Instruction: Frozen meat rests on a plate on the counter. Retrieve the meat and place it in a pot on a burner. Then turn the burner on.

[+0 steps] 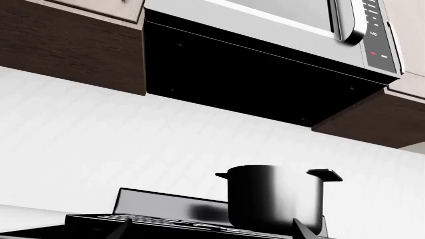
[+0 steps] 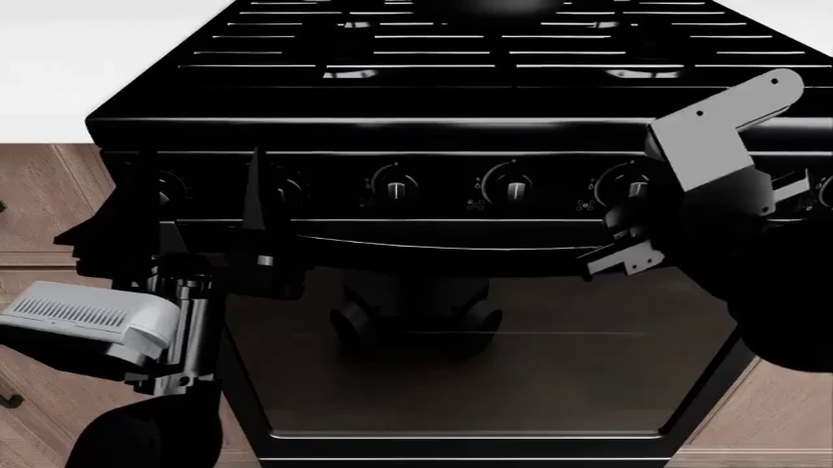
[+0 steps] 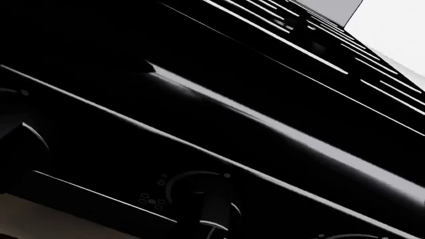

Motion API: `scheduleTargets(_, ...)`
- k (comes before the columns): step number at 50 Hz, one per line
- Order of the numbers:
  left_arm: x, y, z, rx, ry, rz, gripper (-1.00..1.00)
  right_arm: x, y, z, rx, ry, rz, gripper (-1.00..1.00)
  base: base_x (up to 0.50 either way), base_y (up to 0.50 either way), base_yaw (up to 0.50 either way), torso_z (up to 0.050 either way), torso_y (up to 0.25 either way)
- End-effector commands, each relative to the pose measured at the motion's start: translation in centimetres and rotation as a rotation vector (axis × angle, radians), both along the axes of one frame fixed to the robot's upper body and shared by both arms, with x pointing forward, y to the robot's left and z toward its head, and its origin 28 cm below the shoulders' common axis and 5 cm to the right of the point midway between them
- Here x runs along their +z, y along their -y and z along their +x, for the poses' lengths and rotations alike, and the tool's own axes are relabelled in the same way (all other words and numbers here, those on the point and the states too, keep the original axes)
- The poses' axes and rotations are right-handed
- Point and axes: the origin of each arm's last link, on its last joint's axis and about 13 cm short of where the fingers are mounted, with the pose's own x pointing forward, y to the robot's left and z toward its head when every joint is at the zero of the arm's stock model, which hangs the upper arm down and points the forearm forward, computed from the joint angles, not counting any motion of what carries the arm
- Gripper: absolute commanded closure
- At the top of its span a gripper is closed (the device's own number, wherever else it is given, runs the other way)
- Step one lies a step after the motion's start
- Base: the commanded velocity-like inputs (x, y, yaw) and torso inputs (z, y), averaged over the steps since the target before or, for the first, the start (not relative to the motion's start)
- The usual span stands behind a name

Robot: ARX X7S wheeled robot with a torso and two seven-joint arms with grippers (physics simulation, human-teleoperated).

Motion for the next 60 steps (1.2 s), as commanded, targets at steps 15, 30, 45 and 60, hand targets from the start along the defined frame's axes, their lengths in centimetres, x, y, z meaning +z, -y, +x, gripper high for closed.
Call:
scheduleTargets(15, -0.07, -0.01, 0.19, 0.005, -0.004, 0.003, -1.00, -1.72, -0.38, 0.32, 0.104, -0.170, -0.072, 1.00, 0.00, 0.00, 0.01, -0.001, 0.000)
scheduleTargets(30, -0.05, -0.01, 0.23, 0.005, -0.004, 0.004, -1.00, -1.65, -0.33, 0.37, 0.128, -0.195, -0.174, 1.00, 0.01, 0.00, 0.01, -0.002, 0.000)
scheduleTargets(45, -0.15, 0.04, 0.32, 0.007, -0.006, 0.005, -1.00, -1.43, -0.17, 0.52, 0.139, -0.210, -0.261, 1.00, 0.01, 0.00, 0.01, -0.001, 0.000)
scheduleTargets(60, -0.30, 0.07, 0.41, 0.007, -0.011, 0.010, -1.00, -1.19, -0.11, 0.56, 0.151, -0.230, -0.334, 1.00, 0.01, 0.00, 0.01, -0.002, 0.000)
